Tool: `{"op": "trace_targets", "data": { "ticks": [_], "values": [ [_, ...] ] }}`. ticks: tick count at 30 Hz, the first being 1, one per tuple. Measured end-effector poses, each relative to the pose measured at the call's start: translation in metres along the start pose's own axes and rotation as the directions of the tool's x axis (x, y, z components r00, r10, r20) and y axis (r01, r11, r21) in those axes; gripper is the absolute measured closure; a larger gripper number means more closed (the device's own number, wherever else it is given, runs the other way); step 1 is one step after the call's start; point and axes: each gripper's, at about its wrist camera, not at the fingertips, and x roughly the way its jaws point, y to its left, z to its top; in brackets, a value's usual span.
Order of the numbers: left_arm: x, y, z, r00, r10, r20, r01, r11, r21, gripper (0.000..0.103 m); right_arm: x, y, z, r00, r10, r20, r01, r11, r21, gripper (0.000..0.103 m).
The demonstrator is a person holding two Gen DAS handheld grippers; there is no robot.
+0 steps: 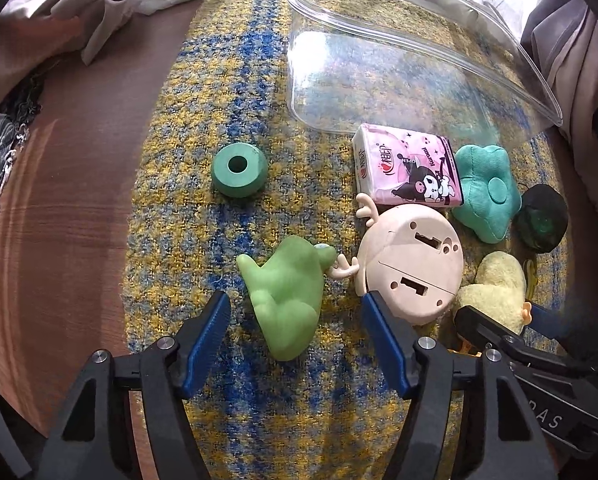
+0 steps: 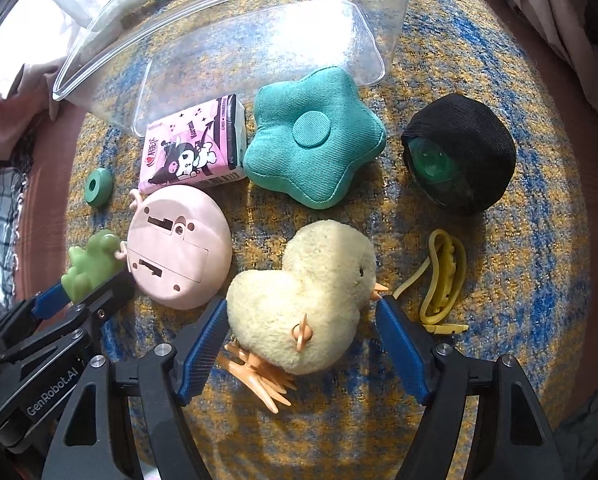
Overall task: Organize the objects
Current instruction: 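Close the left tool on the green rubber frog while the right tool approaches the yellow plush chick, then grasp the yellow plush chick with the right tool while the left tool lifts the frog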
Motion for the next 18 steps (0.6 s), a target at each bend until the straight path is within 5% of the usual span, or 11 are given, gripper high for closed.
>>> {"op": "trace_targets", "data": {
  "ticks": [9,18],
  "values": [
    [0.002,0.006,-0.008,1.000,-0.022,0.017,0.022,1.000,-0.017,0.067,-0.003,-0.002,-0.008,1.000,-0.006,0.003,0.006,1.000,0.003,0.030],
    [-0.004,0.006,-0.012,0.998,-0.047,0.035,0.048,0.998,-0.027,0.067,-0.013,-0.006,-0.022,1.000,0.007,-0.001,-0.007,1.000,0.003,0.030]
  ]
}}
